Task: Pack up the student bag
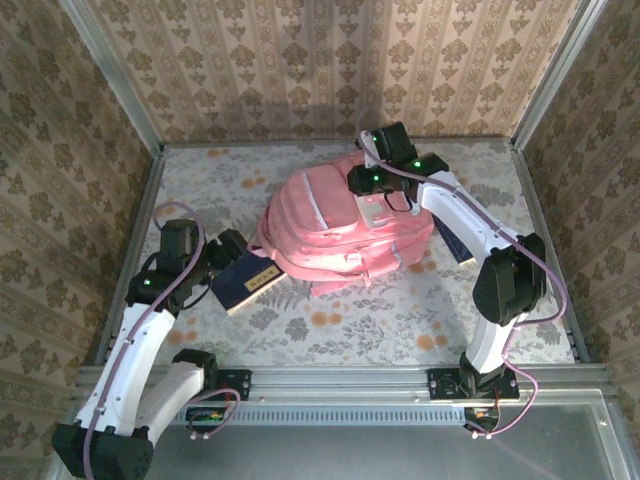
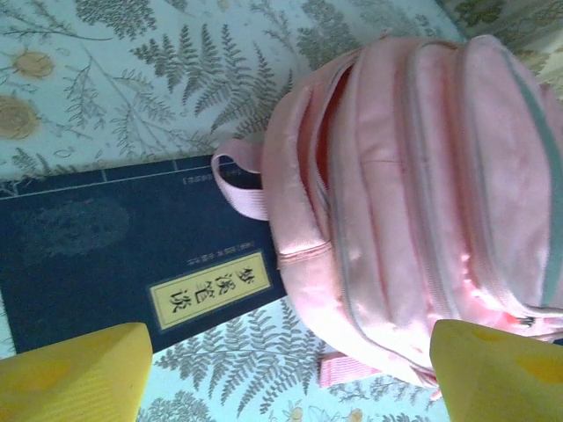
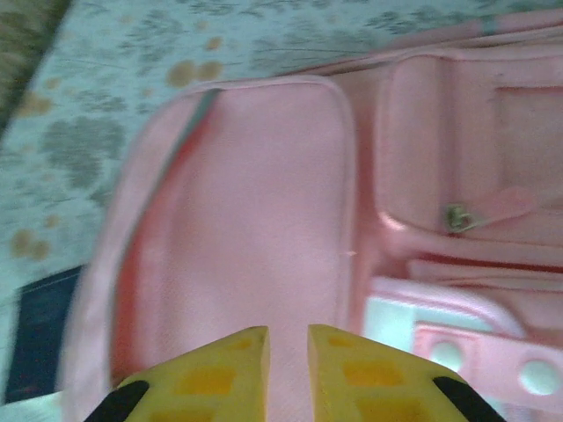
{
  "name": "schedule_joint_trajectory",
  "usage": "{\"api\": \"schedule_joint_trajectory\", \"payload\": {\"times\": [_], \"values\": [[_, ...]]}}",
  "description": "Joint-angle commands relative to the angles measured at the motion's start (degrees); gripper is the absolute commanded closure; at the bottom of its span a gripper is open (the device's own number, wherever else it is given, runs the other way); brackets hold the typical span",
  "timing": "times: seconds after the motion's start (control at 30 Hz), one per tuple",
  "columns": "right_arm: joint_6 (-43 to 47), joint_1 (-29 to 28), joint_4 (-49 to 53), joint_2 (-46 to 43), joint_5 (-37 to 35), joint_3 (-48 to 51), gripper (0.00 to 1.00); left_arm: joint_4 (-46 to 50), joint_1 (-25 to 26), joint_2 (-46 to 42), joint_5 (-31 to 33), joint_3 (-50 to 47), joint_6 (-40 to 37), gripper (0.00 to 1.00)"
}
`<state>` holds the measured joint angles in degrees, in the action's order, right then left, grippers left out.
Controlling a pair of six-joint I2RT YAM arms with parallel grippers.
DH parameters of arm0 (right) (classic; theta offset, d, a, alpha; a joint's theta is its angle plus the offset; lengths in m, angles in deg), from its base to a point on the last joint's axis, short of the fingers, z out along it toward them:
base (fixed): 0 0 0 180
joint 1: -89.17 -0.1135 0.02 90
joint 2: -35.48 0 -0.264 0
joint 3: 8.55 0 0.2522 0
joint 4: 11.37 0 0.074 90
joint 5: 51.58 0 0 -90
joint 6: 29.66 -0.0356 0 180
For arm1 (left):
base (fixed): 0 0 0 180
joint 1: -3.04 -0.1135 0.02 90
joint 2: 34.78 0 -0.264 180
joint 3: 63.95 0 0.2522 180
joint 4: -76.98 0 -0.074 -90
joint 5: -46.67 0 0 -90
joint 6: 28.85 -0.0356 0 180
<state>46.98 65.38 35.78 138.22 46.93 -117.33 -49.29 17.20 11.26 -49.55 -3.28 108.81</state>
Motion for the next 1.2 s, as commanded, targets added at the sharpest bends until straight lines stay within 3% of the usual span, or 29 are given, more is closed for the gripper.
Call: {"api": "schedule_joint_trajectory", "payload": {"times": [0.0, 0.17, 0.3, 0.4, 0.53, 0.77, 0.97, 1.17], "values": [[2.4, 0.1, 0.9, 1.4, -10.1, 0.4, 0.79, 4.0, -0.7, -0.4, 2.7, 0.6, -1.8, 0.15], [4.1, -4.4, -2.0, -3.6, -10.6, 2.3, 0.75, 6.7, -6.4, 2.7, 0.8, -1.3, -3.0, 0.11], [4.3, -11.2, -2.3, -6.4, -9.3, 4.8, 0.72, 2.2, -12.8, 6.7, -3.5, -5.9, -4.8, 0.12], [2.1, -15.1, -5.9, -8.9, -6.2, 9.8, 0.71, -2.3, -14.5, 11.6, -4.1, -6.5, -6.4, 0.13], [-1.1, -18.2, -9.7, -11.5, 1.7, 17.5, 0.71, -8.4, -14.5, 19.7, -4.3, -4.5, -6.5, 0.13], [-3.8, -21.2, -15.1, -15.6, 8.5, 30.2, 0.73, -12.3, -14.2, 31.5, -2.2, 2.2, -5.2, 0.14], [-6.0, -22.3, -18.7, -18.3, 10.1, 38.2, 0.73, -12.7, -10.0, 38.8, 3.9, 8.8, -5.4, 0.14], [-5.4, -23.8, -17.8, -22.1, 9.7, 40.5, 0.73, -12.4, -9.7, 47.5, 2.0, 12.4, -6.0, 0.14]]}}
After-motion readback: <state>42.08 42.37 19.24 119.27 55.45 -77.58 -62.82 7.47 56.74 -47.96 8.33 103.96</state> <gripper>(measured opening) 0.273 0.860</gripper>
